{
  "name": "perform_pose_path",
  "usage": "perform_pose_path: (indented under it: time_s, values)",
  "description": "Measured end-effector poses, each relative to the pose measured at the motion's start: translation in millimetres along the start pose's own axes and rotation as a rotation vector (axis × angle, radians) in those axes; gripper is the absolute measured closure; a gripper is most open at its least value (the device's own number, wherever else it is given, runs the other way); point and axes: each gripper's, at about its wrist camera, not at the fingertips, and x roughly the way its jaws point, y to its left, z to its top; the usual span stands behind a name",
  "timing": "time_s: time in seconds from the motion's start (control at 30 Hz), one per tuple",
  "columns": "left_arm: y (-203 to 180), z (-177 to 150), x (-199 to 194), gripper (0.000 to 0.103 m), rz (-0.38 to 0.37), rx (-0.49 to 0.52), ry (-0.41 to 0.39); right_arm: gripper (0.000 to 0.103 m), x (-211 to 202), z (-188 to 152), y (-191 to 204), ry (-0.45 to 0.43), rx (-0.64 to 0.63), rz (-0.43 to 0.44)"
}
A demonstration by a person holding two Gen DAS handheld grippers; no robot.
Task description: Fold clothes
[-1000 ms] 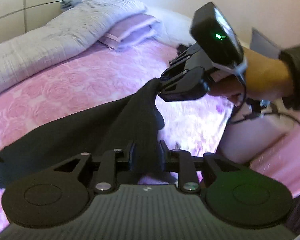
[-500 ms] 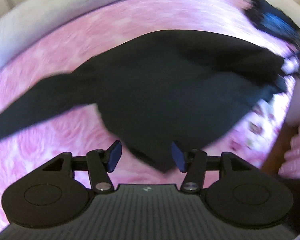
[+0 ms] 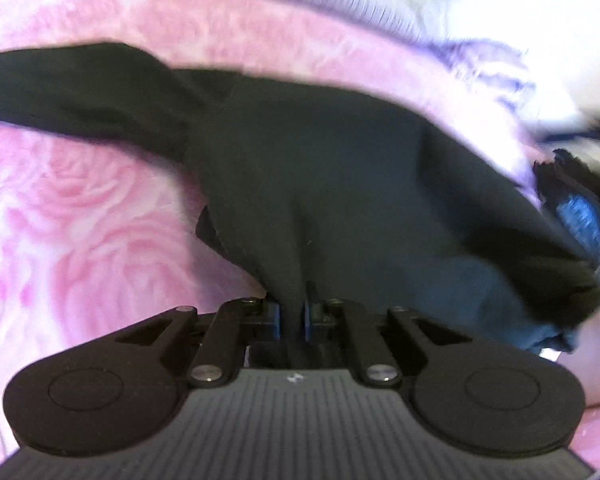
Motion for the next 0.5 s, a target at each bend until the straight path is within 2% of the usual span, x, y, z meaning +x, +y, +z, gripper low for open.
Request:
perform_pose_path:
  time_s: [0.1, 0.17, 0.3, 0.4, 0.43, 0.47, 0.5]
  values:
    - [-16.7, -28.4, -35.8, 0.097, -0.024, -0.002, -0.035, 0.019, 48.5, 43.2, 29.3, -0.016, -0.083, 0.099]
    - [-18.8, -36.9, -44.0, 0.097, -0.037, -0.003, -0.035, 0.016, 85.9, 65.0, 62.2, 0.015, -0.143, 0.174]
    - [-21.9, -52.6, -58.8, 0.097, -0.063, -0.005, -0.033, 0.013, 151.3, 81.6, 126.4, 0.176, -0.253, 0.269]
    - [-24.3, -64.3, -70.0, 0.096, -0.083, -0.006, -0.031, 0.013, 186.8, 68.2, 162.5, 0.319, -0.381, 0.212]
    - [-25.0, -68.3, -73.7, 0.096, -0.09, -0.007, -0.031, 0.019, 191.0, 61.1, 169.5, 0.334, -0.414, 0.194]
    - [-25.7, -67.4, -76.5, 0.096, -0.097, 0.007, -0.029, 0.041, 188.4, 57.2, 170.5, 0.328, -0.412, 0.195]
    - [-26.7, -65.4, -79.2, 0.096, -0.102, 0.032, -0.027, 0.057, 181.5, 55.2, 167.8, 0.308, -0.387, 0.207]
